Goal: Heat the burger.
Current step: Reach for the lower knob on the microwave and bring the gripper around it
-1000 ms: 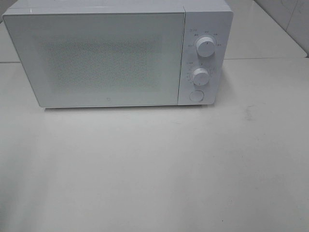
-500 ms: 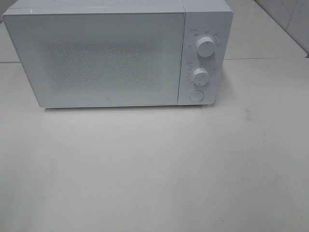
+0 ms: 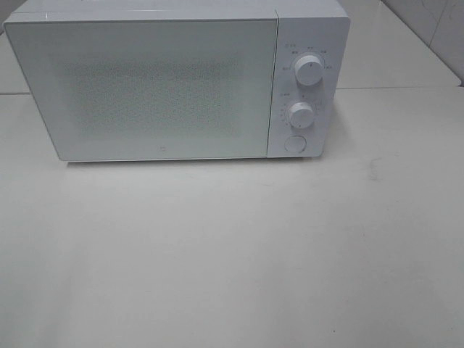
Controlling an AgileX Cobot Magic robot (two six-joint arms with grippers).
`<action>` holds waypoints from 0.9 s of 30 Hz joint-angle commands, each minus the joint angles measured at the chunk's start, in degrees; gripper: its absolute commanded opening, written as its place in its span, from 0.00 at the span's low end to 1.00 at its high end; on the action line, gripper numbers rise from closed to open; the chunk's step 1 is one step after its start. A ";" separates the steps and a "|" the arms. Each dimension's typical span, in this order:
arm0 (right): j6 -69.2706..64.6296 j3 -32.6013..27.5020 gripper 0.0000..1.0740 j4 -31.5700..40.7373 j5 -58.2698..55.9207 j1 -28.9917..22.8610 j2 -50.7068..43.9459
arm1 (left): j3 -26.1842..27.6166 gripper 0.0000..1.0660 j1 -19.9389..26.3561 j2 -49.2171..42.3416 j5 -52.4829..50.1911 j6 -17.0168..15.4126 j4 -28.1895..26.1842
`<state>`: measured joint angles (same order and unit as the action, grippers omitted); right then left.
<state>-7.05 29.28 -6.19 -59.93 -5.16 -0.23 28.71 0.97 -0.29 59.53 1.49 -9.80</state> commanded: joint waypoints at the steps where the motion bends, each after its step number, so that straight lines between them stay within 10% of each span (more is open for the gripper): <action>1: 0.46 -0.06 0.70 0.00 0.23 0.40 -0.97 | 0.00 0.95 0.00 -1.43 -0.69 -0.34 -0.52; 27: 0.46 -0.06 0.70 0.00 0.23 0.40 -0.97 | 0.00 0.95 0.00 -1.38 -0.69 -0.34 -0.52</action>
<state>-7.05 29.28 -6.19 -59.93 -5.16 -0.23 28.71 0.97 -0.29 59.53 1.49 -9.80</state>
